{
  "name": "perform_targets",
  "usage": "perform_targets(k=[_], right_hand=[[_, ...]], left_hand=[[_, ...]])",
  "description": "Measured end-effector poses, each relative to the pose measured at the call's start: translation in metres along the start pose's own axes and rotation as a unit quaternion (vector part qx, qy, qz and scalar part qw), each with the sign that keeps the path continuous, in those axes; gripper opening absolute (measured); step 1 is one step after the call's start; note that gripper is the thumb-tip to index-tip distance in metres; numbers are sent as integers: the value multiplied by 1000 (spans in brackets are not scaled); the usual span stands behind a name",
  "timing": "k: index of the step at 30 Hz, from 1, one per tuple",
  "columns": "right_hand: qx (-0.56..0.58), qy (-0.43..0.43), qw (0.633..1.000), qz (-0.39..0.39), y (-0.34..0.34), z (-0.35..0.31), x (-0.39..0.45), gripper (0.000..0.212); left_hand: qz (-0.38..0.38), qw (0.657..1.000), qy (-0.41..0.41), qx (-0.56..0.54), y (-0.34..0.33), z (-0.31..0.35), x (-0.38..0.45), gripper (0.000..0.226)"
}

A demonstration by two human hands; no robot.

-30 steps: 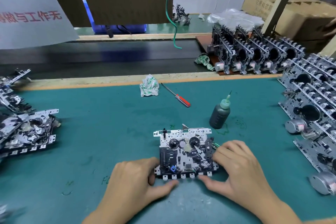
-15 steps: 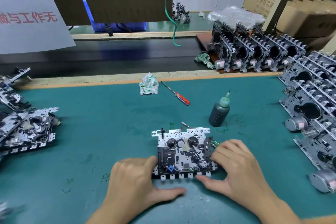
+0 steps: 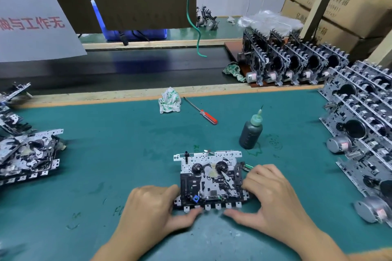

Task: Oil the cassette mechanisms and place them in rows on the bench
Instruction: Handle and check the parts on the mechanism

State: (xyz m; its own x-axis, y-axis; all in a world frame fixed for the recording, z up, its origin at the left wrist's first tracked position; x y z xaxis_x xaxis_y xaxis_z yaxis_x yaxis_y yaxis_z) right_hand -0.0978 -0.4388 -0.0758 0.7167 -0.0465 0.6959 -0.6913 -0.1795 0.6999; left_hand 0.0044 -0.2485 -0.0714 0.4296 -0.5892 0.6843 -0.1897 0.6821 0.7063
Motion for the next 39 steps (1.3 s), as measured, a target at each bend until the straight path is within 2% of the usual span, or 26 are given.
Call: perform_targets(k=[3, 6, 11, 14, 16, 22, 28, 33, 36, 39], right_hand=[[23, 9, 1000, -12, 1, -1, 0, 59], [25, 12, 1000, -5, 2, -1, 0, 57], [-9, 9, 1000, 18, 2, -3, 0, 54], [18, 4, 1000, 15, 3, -3, 2, 55], [30, 1, 999, 10, 3, -3, 3, 55], [-11, 1, 1000, 13, 1, -3, -1, 52], [-42, -21, 998, 30, 2, -5, -1, 59], [-54, -27, 997, 44, 0, -8, -1, 59], [-10, 5, 1000, 11, 0, -4, -1, 54], [-17, 22, 1000, 2, 0, -4, -3, 50]], left_hand=[[38, 998, -31, 31, 0, 2, 1, 71], [22, 999, -37, 22, 2, 1, 3, 71], [-7, 999, 48, 11, 1, 6, 4, 67], [-9, 992, 124, 25, -3, 7, 0, 63], [-17, 989, 146, 20, -5, 5, -1, 62], [-58, 989, 133, -16, -3, 0, 2, 70], [-48, 994, 84, -43, -1, 6, 1, 65], [-48, 992, 110, -27, -1, 5, 1, 65], [-50, 990, 132, -15, -2, 5, 0, 66], [-55, 989, 136, -17, -2, 3, 0, 66]])
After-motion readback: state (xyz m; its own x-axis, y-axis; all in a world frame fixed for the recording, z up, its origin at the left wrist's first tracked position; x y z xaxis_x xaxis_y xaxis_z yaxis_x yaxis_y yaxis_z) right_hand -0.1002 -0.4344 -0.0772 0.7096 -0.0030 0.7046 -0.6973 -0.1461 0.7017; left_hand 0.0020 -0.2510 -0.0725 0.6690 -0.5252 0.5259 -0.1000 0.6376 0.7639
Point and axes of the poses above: each hand's wrist, its own x-axis towards the middle knuckle, its own y-axis out of the back of the hand, z = x × y, the point moved 4 cm from there along x, towards the middle knuckle, and after that the axes turned 12 degrees about z, right-handed, at the moved point
